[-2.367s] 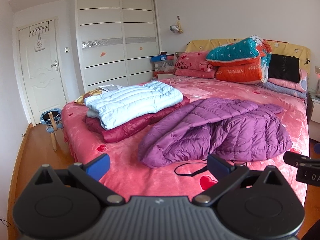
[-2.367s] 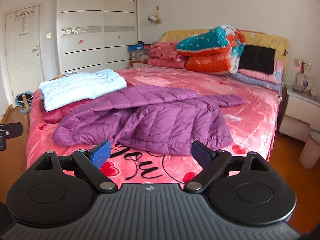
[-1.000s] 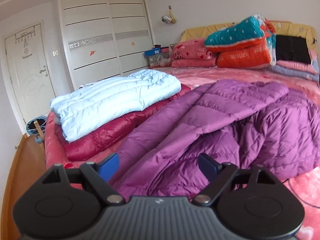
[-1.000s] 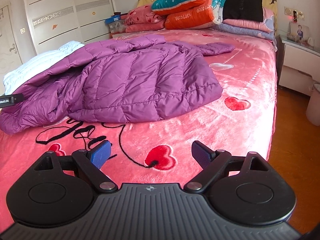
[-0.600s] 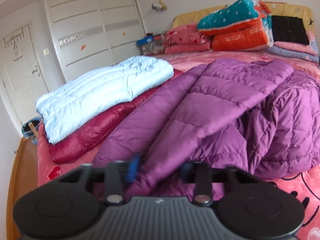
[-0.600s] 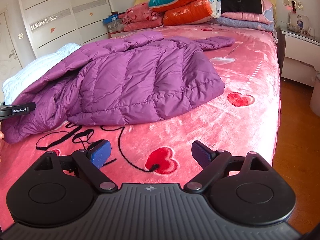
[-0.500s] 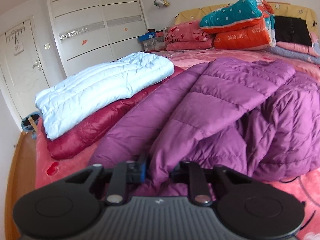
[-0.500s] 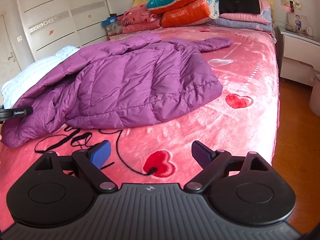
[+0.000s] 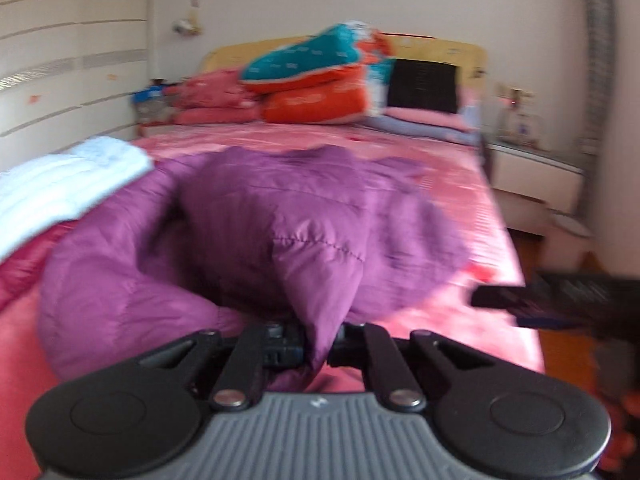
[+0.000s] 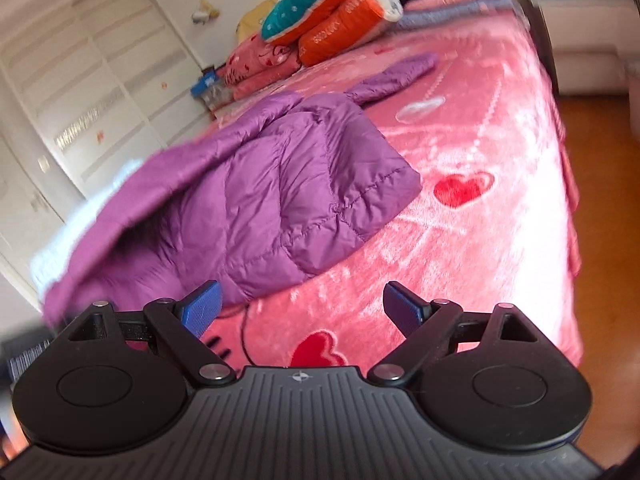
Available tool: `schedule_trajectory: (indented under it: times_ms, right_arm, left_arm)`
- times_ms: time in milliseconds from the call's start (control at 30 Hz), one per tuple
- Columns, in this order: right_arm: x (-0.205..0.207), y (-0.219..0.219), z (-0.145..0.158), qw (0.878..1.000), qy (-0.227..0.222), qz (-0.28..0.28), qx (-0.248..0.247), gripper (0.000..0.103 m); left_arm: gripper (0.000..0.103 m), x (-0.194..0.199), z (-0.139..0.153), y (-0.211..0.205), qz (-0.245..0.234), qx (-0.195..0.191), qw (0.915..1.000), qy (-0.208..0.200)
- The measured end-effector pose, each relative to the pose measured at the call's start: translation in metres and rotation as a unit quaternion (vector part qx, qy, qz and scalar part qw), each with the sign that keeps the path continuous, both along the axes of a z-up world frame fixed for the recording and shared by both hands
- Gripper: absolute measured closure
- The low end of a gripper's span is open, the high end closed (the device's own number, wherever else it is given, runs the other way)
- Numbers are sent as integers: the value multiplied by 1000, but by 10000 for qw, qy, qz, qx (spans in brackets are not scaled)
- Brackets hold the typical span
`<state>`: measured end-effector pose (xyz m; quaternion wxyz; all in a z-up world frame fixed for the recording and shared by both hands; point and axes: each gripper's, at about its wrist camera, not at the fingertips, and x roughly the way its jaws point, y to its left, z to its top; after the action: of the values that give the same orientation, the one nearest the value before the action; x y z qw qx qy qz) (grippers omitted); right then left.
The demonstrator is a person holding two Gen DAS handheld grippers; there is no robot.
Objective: Fold large clothes
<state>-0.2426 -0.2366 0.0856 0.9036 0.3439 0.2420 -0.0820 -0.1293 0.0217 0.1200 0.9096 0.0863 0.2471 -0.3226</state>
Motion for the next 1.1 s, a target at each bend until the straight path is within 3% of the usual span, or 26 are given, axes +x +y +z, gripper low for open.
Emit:
schedule_trajectory:
  times_ms: [100,200,333,467,600,700,767,967,1100]
  right_arm:
    - [-6,-18,-6,9971,-232,55,718,0]
    - [-11,-24,-6,9931,-491,246,1035,0]
    - [-17,-24,1,9894,-785,474,1126,0]
    - [-18,-23,8,9917,-823,458,871,0]
    - [-20,-23,11,9938,-738,327,765,0]
    - [-24,-20,15,9959,-698,282,497,0]
    - [-25,-20,17,9969,-684,241,296,0]
    - [-30,-1,40,9951,-642,234,-720,0]
    - [-30,16,60,9896,-722,291,-1208,0]
  left_arm:
    - [98,-19,-9,-13,-255,-40,9996,96]
    - [98,-36,-15,-24,-491,-3,9987,107]
    - [98,-58,-23,-39,-810,146,9966,13]
    - [97,-75,-32,-48,-1177,415,9921,-104]
    - [91,-70,-37,-37,-1252,520,9904,255]
    - [67,-63,-24,-20,-1252,94,9905,560]
    - [44,-65,-13,-6,-1307,-142,9900,502]
    - [24,-63,17,29,-1588,-537,9858,-102]
    - [15,-44,20,62,-1148,-872,9891,-311]
